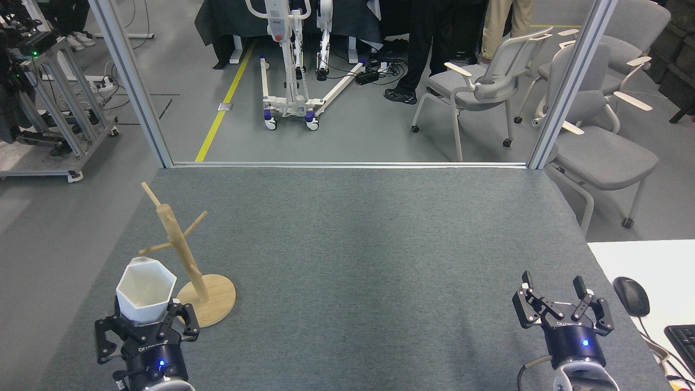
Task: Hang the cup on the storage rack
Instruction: 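Move the cup with the left gripper beside the wooden stand, then raise the cup with the left gripper up to a stand peg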
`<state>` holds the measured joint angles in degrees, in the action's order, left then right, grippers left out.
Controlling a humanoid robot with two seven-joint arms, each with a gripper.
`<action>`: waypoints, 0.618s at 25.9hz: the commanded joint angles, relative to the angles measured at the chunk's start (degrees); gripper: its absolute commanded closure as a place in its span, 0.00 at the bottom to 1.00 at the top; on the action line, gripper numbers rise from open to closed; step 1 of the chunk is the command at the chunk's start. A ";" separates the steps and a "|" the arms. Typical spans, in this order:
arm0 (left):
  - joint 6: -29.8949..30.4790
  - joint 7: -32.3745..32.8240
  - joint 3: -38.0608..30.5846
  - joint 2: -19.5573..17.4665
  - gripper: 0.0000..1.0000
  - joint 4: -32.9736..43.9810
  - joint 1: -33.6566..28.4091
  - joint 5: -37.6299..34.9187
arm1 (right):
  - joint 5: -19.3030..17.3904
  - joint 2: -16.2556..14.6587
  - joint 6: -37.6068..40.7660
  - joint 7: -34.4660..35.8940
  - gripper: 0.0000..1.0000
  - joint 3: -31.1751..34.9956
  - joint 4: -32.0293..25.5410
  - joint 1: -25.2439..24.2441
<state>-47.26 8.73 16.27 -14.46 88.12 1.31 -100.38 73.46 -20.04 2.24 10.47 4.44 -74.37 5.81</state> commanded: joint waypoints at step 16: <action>0.33 0.06 -0.62 -1.18 0.89 -0.76 0.72 2.99 | 10.39 8.09 -0.04 -0.01 0.01 -0.22 -7.19 -4.41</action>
<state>-46.76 8.73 15.65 -15.55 87.44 1.94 -98.01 82.29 -12.61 2.27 10.74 4.02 -81.54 1.22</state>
